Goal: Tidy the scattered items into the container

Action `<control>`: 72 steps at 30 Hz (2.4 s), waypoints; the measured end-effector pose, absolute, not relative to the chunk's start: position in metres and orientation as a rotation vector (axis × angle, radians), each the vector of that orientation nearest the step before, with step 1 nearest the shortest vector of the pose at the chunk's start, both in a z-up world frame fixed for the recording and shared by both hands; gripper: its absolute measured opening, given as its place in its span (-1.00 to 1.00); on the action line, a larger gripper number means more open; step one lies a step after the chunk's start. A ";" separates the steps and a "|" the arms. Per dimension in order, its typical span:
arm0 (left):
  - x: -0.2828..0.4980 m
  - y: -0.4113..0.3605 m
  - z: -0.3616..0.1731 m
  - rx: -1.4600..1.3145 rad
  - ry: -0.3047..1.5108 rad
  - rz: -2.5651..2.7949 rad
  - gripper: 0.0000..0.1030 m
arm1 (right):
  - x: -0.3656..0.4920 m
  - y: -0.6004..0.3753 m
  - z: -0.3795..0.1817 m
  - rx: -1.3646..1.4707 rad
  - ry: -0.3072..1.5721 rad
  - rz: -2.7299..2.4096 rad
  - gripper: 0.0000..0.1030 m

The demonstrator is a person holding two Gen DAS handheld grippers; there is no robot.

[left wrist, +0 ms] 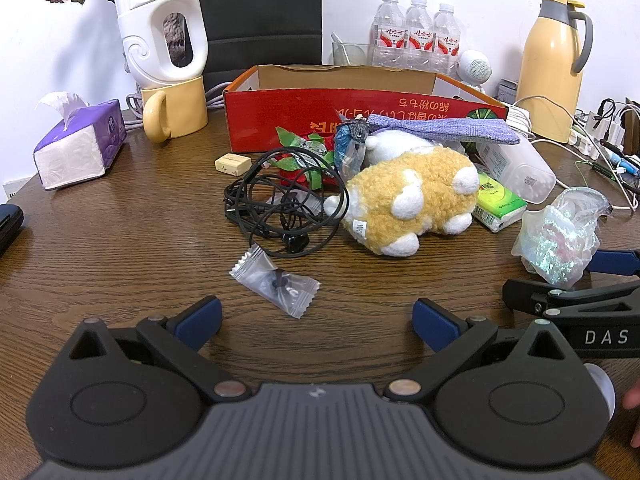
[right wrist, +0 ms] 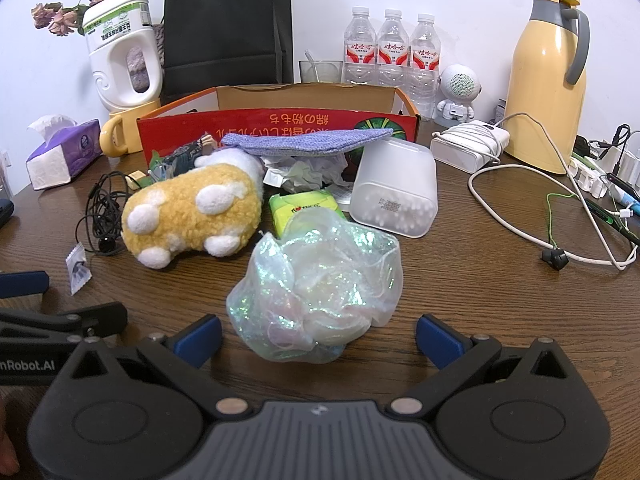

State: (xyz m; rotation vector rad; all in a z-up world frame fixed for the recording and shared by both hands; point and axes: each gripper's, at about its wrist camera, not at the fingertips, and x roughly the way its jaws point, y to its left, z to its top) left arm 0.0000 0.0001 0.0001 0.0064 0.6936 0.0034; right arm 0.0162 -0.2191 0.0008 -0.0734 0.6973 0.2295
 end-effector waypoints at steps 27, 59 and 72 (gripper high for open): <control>0.000 0.000 0.000 0.007 0.693 0.004 1.00 | 0.016 -0.219 0.001 -0.073 0.697 0.229 1.00; 0.002 0.034 0.032 0.074 0.526 -0.164 1.00 | -0.072 -0.223 0.035 -0.094 0.623 0.441 0.37; 0.008 0.039 0.008 0.037 0.649 -0.185 0.47 | -0.072 -0.210 0.020 -0.191 0.646 0.470 -0.16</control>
